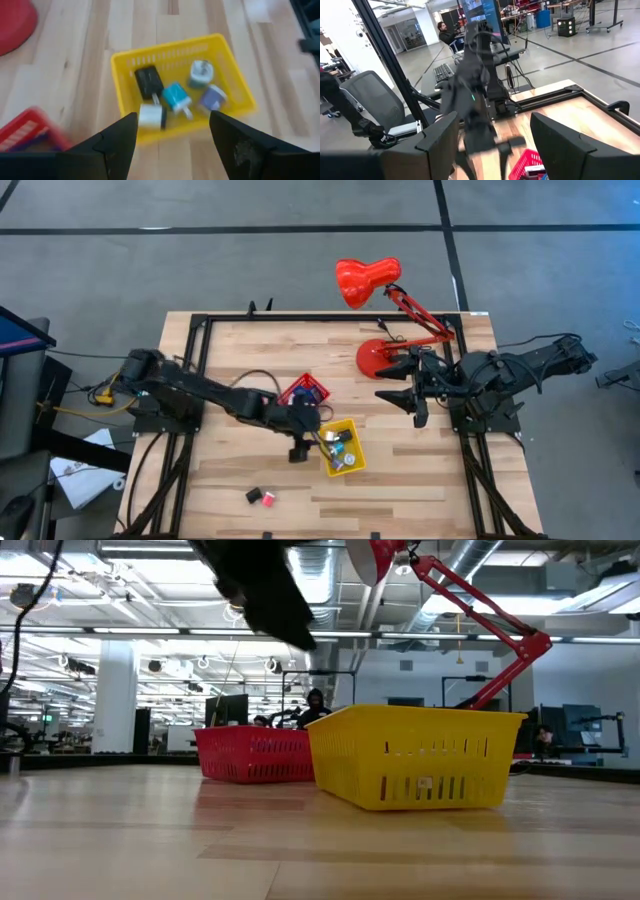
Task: Pick & Place Office items
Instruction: Put the black charger adapter into the yellow basket
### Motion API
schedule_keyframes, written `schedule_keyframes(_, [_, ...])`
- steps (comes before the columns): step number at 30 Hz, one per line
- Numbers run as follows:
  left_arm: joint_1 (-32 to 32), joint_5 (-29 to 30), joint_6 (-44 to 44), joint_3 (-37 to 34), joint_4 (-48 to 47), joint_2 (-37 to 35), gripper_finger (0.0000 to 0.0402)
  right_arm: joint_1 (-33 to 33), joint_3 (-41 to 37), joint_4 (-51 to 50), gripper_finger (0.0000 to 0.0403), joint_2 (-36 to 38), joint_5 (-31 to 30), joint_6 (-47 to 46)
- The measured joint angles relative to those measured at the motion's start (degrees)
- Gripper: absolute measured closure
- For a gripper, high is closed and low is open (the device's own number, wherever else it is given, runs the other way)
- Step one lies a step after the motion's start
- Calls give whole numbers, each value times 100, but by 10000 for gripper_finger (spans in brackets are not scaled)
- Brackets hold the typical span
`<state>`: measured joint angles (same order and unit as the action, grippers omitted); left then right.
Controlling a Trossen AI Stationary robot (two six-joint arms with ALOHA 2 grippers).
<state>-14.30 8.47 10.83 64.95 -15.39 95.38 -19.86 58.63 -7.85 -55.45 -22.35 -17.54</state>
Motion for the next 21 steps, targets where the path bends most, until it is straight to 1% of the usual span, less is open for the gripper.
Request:
schedule_keyframes(2, [-102, 21, 181, 0, -524, -410, 153, 0, 0, -10, 163, 1, 0, 3])
schedule_keyframes(6, [-450, 174, 838, 0, -1583, -1129, 154, 0, 0, -72, 163, 1, 0, 13])
schedule_keyframes(8, [-709, 227, 1249, 0, -1998, -1356, 159, 2, 0, -75, 163, 1, 0, 13])
schedule_keyframes(10, [-996, 275, 1741, -2, -2162, -1491, 164, 2, 0, -75, 163, 1, 0, 13])
schedule_keyframes(15, [-1710, 276, 3272, -2, -2277, -1463, 177, 2, 0, -86, 163, 3, 0, 13])
schedule_keyframes(21, [-2450, 276, 5126, -59, -2296, -902, 185, 2, 0, -142, 163, 3, 1, 143])
